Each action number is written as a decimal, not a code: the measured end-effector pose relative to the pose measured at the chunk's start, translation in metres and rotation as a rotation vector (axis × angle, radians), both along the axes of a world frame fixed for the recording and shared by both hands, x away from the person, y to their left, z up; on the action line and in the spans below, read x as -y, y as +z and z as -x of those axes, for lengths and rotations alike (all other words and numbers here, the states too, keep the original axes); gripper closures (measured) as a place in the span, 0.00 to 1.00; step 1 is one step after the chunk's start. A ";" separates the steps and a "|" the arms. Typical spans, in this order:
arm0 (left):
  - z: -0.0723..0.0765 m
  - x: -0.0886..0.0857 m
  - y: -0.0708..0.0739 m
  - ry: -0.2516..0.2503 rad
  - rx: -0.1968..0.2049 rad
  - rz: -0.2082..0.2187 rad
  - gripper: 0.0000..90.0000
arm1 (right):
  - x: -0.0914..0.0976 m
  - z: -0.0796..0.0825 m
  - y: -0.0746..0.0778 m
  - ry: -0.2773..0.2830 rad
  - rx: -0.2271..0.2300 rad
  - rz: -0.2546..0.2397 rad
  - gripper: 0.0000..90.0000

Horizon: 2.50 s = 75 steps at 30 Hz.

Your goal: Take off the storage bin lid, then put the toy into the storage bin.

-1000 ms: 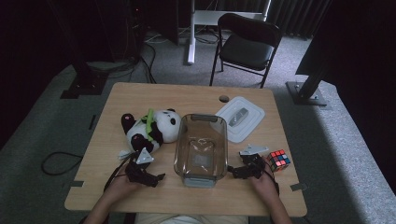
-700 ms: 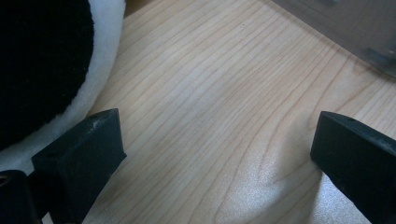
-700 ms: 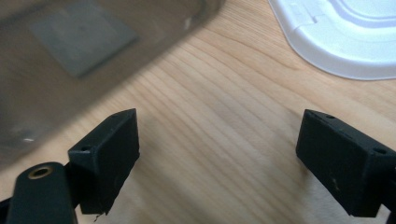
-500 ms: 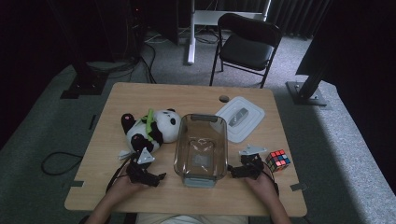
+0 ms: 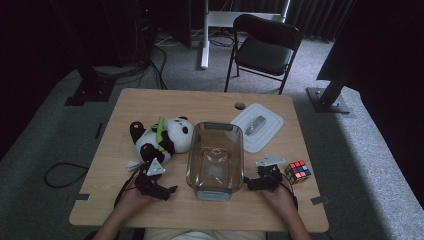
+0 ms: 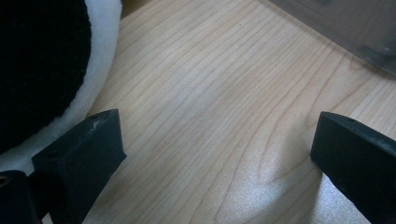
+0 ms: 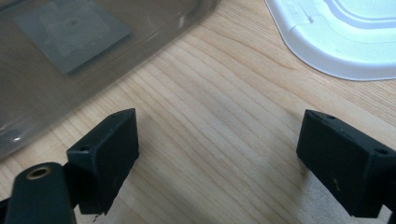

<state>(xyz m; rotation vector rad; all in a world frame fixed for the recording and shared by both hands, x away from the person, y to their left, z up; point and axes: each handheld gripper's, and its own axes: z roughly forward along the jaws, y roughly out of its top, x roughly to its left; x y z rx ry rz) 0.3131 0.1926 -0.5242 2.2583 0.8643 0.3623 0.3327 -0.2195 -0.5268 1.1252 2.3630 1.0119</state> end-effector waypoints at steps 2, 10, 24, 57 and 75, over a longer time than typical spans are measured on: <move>0.000 0.000 0.000 -0.006 0.002 -0.001 0.04 | 0.000 0.000 0.000 0.000 0.000 0.000 0.14; 0.005 0.004 0.004 -0.067 -0.031 -0.028 0.05 | 0.001 0.000 0.000 0.012 0.000 0.001 0.14; 0.014 0.010 0.042 -0.140 -0.011 0.004 0.05 | 0.002 0.000 0.000 0.021 0.001 0.002 0.14; -0.039 -0.026 0.124 -0.004 0.125 0.110 0.06 | 0.002 0.000 0.000 0.020 0.000 0.001 0.14; -0.105 -0.048 0.111 0.120 0.054 0.152 0.08 | 0.002 -0.001 0.000 0.021 0.000 0.002 0.14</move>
